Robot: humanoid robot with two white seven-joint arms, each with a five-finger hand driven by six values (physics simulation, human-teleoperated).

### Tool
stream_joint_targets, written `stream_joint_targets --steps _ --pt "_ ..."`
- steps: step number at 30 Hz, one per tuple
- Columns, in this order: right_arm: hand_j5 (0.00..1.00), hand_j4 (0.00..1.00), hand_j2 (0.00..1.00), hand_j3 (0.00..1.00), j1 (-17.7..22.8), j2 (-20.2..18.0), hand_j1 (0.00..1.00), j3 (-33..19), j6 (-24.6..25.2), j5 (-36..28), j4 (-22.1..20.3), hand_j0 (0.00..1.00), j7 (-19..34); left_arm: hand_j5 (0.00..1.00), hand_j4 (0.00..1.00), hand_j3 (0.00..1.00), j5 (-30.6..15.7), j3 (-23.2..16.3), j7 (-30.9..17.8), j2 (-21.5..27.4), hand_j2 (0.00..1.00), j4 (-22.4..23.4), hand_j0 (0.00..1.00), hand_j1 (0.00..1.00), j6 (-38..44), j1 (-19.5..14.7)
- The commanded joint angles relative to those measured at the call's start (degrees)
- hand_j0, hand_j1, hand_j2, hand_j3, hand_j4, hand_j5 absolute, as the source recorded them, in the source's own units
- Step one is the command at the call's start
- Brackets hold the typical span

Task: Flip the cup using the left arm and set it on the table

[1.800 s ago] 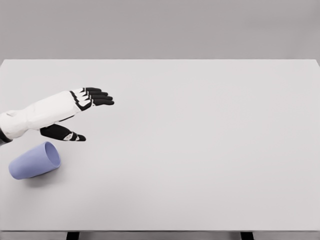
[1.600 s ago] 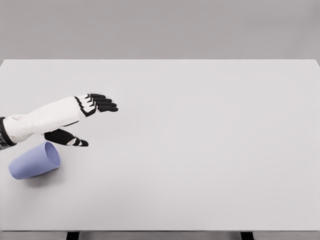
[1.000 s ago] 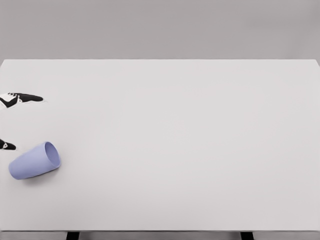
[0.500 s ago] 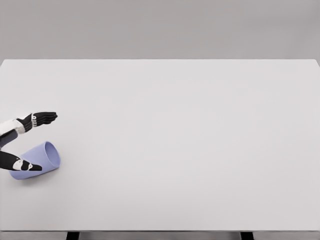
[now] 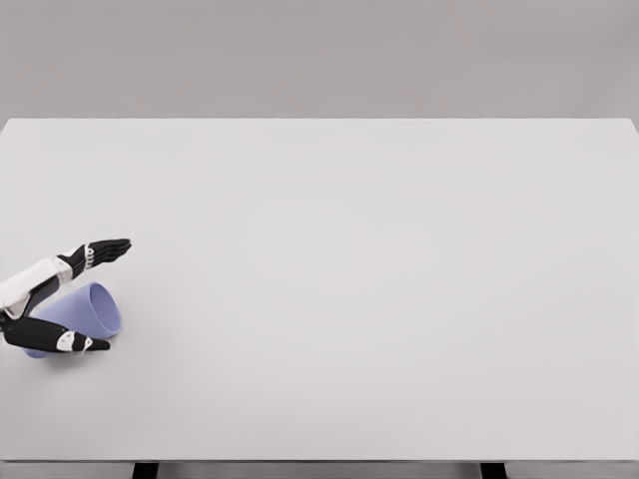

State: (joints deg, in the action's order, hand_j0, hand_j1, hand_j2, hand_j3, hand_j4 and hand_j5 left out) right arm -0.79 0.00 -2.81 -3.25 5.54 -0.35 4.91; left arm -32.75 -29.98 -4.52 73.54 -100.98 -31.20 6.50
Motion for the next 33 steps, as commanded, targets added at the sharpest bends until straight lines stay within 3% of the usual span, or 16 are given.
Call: stream_joint_targets --steps 1,8,13,33 --pt "1.0 1.0 1.0 1.0 0.0 0.0 1.0 0.0 0.0 0.0 0.0 1.0 0.0 1.0 1.0 1.0 2.0 0.1 2.7 -0.2 1.0 0.0 1.0 1.0 1.4 0.0" --pt "1.0 1.0 1.0 1.0 0.0 0.0 1.0 0.0 0.0 0.0 0.0 1.0 0.0 1.0 1.0 1.0 2.2 0.1 2.5 0.6 1.0 0.0 1.0 1.0 2.1 0.2" --pt "1.0 1.0 1.0 1.0 0.0 0.0 1.0 0.0 0.0 0.0 0.0 1.0 0.0 1.0 1.0 1.0 4.7 0.1 2.5 0.5 1.0 0.0 1.0 1.0 8.0 0.2" --pt "1.0 1.0 1.0 1.0 0.0 0.0 1.0 0.0 0.0 0.0 0.0 1.0 0.0 1.0 1.0 1.0 5.0 0.1 4.3 -0.2 1.0 0.0 1.0 1.0 16.3 0.6"
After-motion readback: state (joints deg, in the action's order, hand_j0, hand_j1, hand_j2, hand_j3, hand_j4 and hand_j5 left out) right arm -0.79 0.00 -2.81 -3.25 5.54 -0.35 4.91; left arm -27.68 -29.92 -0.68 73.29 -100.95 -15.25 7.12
